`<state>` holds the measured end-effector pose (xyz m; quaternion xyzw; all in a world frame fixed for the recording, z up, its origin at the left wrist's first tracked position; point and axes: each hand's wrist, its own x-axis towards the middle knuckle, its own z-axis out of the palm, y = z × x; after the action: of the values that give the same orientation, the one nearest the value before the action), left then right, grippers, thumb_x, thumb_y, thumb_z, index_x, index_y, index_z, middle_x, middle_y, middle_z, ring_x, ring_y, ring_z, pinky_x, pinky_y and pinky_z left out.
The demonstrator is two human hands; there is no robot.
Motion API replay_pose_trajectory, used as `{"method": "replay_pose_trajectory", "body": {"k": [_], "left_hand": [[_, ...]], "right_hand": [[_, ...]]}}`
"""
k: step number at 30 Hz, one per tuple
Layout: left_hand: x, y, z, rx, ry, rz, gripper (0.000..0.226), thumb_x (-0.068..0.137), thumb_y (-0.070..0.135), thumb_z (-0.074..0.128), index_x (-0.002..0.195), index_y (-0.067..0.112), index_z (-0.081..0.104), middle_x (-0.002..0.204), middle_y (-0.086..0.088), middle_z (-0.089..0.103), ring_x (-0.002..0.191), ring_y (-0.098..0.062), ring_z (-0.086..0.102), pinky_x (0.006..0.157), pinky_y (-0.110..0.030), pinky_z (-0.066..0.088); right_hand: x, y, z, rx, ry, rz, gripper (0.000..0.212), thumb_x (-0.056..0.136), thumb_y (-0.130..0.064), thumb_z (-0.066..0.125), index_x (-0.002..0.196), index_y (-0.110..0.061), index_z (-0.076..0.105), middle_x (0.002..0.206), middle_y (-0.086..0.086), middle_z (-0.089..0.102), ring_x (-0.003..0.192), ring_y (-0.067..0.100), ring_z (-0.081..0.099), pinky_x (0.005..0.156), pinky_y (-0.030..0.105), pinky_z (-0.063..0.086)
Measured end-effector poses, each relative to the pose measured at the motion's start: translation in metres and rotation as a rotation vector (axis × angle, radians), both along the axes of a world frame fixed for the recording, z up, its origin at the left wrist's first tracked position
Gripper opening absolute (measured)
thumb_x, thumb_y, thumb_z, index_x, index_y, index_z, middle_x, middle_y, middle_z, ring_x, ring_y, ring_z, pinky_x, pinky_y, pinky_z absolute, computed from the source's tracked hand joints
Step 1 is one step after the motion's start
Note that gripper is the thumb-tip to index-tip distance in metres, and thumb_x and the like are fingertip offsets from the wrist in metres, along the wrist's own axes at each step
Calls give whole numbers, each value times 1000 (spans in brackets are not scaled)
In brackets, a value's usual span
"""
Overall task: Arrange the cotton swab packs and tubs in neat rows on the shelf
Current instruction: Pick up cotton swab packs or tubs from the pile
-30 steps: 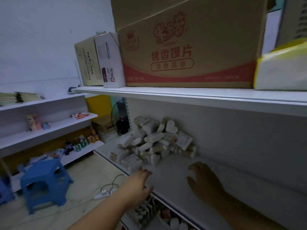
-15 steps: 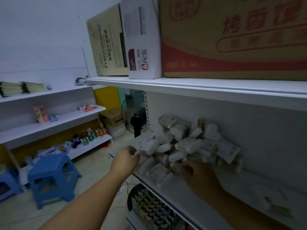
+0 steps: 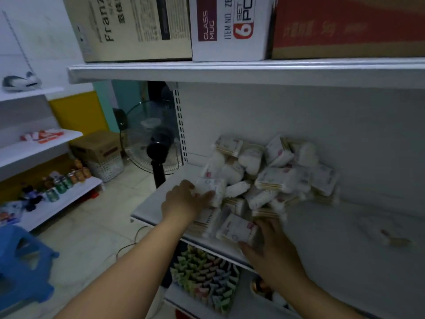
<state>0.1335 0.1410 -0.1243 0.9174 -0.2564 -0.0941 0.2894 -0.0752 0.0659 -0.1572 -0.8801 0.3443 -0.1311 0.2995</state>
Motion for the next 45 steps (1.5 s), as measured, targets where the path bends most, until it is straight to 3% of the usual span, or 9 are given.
{"method": "replay_pose_trajectory", "body": {"k": [6,12,18,22,27,31,33,37,45], "left_hand": [[-10,2,-6,-281,28,-34,55,71,53,73,105,26,41,105,-1,59,95,-22,60,85,-42,51],[-19,2,0,-568,154,-105,59,74,21,79,126,16,51,122,-4,58,107,-20,57,87,-27,45],[-24,6,11,-866,448,-97,53,70,-3,77,111,23,56,99,6,64,85,-8,61,70,-21,47],[-42,3,15,-1039,715,-99,49,72,-15,67,112,11,60,100,-9,69,90,-23,65,73,-32,52],[-90,-18,17,-938,822,-330,42,78,-9,66,107,21,61,92,2,71,77,-8,69,56,-21,53],[-148,-38,23,-804,789,-483,47,74,-3,74,109,24,60,107,-5,69,95,-23,67,77,-38,55],[-187,-49,28,-788,773,-516,48,75,-10,69,106,25,59,100,-1,69,91,-21,66,74,-36,54],[-278,-73,31,-727,783,-608,43,78,-10,67,98,28,59,96,-1,68,84,-19,66,66,-31,54],[-478,-113,31,-699,790,-693,36,75,-12,66,94,17,58,78,-6,63,61,-11,57,48,-19,42]], "right_hand": [[5,10,-4,-30,48,-79,56,82,-66,49,125,-32,42,116,-6,42,98,12,47,77,20,38],[2,13,-4,-24,-25,-128,59,77,-64,59,123,-32,42,116,-7,47,105,13,47,84,27,46],[-9,14,4,196,-197,-189,33,76,-45,71,95,-46,44,97,-21,56,92,7,58,78,24,51],[-26,11,4,396,-421,-271,55,78,-17,74,98,-56,40,102,-21,56,97,4,59,83,22,51],[-69,-15,17,558,-634,-442,41,71,4,73,99,-19,52,90,-3,61,78,8,60,60,17,49],[-133,-41,42,917,-1042,-431,24,67,0,63,90,-5,64,84,15,69,79,30,65,69,38,56],[-173,-50,51,1002,-1158,-406,22,72,-7,58,93,-3,63,84,17,71,75,29,69,67,40,58],[-259,-63,58,844,-1139,-442,38,76,-5,62,112,7,57,100,26,66,82,33,67,71,38,56],[-453,-76,70,548,-1129,-624,9,86,0,57,90,-3,64,77,11,72,63,19,68,60,29,56]]}}
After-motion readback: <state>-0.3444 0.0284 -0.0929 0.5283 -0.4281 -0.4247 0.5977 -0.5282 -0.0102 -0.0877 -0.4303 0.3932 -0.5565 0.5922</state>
